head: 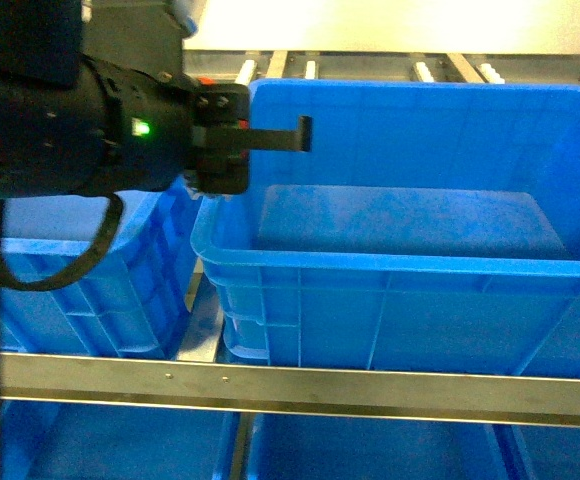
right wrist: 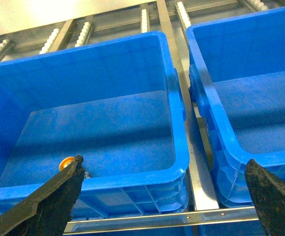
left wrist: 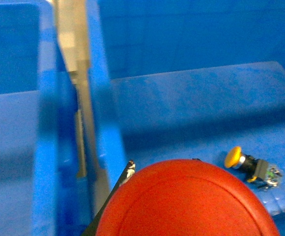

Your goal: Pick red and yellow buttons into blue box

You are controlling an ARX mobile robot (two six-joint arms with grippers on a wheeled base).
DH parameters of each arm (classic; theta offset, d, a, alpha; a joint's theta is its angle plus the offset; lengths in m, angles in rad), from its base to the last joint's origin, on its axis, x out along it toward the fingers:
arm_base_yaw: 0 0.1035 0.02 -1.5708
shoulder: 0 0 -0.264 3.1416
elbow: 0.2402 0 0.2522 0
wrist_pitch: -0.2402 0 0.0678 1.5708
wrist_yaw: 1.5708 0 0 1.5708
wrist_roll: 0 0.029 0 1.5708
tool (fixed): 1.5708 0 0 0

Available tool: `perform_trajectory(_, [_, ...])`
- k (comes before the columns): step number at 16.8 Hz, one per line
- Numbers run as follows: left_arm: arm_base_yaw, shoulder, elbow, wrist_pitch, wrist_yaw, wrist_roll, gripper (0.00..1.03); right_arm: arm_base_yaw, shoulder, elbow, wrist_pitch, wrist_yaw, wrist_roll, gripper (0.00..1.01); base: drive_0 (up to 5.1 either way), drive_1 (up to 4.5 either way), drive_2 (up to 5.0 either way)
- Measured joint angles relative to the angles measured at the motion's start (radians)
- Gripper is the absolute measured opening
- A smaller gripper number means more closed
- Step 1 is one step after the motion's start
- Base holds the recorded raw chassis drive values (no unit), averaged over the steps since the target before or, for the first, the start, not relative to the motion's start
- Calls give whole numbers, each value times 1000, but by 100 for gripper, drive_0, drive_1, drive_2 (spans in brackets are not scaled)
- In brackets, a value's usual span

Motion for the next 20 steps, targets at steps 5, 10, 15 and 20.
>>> perform_trajectory(5, [-34, 231, 270, -110, 140, 20, 25, 0, 0, 0, 0, 0, 0, 98, 0, 0, 0])
perform_trajectory(10, [-80, 365, 434, -282, 171, 29, 25, 0, 0, 0, 0, 0, 0, 98, 0, 0, 0])
perform_trajectory(15, [-76, 368, 426, -248, 113, 38, 82, 0, 0, 0, 0, 0, 0, 98, 0, 0, 0])
perform_trajectory(20, [-23, 91, 176, -7, -137, 50, 98, 0, 0, 0, 0, 0, 0, 98, 0, 0, 0])
